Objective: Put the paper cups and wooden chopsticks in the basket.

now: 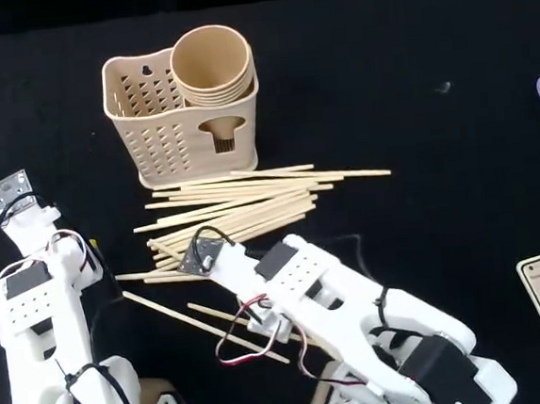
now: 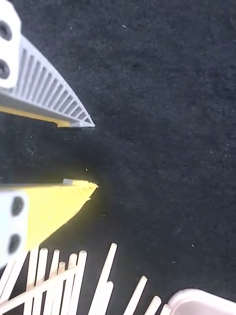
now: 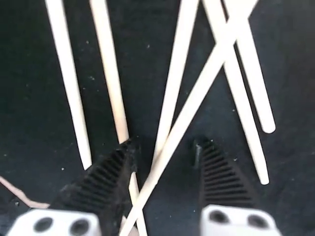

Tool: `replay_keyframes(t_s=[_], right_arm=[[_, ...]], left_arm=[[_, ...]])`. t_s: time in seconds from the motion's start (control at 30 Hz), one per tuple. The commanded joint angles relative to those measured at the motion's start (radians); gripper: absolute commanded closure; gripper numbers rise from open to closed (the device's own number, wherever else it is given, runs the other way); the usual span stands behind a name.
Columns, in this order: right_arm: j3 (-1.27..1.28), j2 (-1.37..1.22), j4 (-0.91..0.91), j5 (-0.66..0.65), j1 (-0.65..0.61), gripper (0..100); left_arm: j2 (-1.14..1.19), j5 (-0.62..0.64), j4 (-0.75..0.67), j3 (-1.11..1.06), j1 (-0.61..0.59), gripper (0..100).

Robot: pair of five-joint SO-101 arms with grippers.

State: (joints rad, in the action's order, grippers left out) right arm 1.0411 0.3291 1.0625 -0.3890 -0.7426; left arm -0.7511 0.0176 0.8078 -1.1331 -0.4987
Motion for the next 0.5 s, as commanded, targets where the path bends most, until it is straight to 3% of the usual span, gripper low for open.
replay_keyframes(t_s=[0.0, 0.1, 0.27, 0.47], right_arm=[[0.008, -0.002, -0.015, 0.003, -0.014, 87.4], [0.012, -0.002, -0.038, 0.003, -0.014, 99.4], [-0.002, 0.007, -0.034, -0.037, -0.012, 98.8], [-0.096, 0.071, 0.124, -0.169, 0.003, 98.8]], left_arm=[[-0.023, -0.003, -0.012, 0.002, -0.008, 82], [-0.023, -0.003, -0.009, 0.002, -0.008, 82], [-0.023, -0.003, -0.009, 0.002, -0.008, 82], [-0.023, -0.003, -0.009, 0.002, -0.008, 82]])
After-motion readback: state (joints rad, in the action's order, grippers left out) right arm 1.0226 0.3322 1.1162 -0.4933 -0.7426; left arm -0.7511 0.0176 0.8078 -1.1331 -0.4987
